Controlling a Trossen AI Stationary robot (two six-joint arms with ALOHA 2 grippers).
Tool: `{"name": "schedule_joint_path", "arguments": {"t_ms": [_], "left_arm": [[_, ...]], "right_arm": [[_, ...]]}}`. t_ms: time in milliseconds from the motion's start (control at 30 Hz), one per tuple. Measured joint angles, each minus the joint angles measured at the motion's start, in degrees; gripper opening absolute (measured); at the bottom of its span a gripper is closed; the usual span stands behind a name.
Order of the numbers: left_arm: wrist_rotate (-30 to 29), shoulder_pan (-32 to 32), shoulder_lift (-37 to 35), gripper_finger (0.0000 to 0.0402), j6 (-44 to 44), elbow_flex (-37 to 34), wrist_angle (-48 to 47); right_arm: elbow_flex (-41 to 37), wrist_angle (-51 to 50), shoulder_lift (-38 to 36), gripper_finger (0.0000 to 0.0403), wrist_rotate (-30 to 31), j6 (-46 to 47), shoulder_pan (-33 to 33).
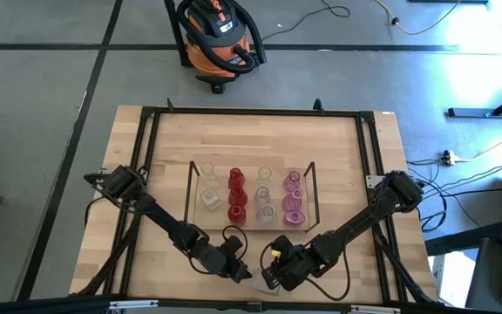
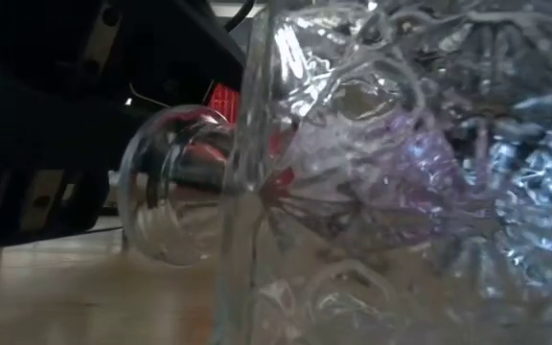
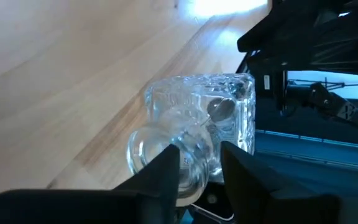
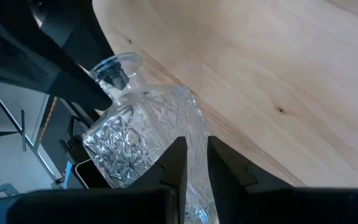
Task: Sort vases onto shelf
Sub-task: Put the transparent flower vase on the shelf aligned with the other transparent flower vase
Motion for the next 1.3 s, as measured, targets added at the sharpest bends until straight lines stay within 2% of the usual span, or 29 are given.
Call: {"name": "schedule_joint_path", "arguments": {"t_ms": [200,433,533,800,900,1167,1300], "left_arm": [[-0.6,-0.3,0.0,0.0029,-1.0,0.1,0.4],[-3.3,-1.9,-1.5,0.0026,-1.5,0.0,-1.7],[-4.7,-3.4,-4.0,0.0026,-2.1,0.3,-6.1],[-6.1,-6.5,-13.5,0.0026,-1.1,7.5,-35.1],[-7.3,-6.6,-15.9,0.0026,1.6,14.0,-47.9],[-6.1,-4.3,-15.9,0.0026,12.2,36.3,-86.4],[-4.9,-2.6,-15.8,0.0026,16.3,43.0,-101.2]], "right_arm": [[0.0,-0.5,0.0,0.0053,-0.4,-0.6,0.0],[0.0,-1.7,0.0,0.0053,-0.2,-1.0,0.0],[0.0,-2.0,0.0,0.0053,-0.1,-1.7,0.4],[0.1,-5.1,-1.0,0.0053,0.6,-4.1,0.9],[0.1,-7.6,-2.3,0.0053,2.6,-5.3,0.8],[0.1,-16.2,-7.8,0.0053,12.1,-8.9,0.8],[0.1,-19.0,-10.7,0.0053,16.8,-9.6,0.8]]}}
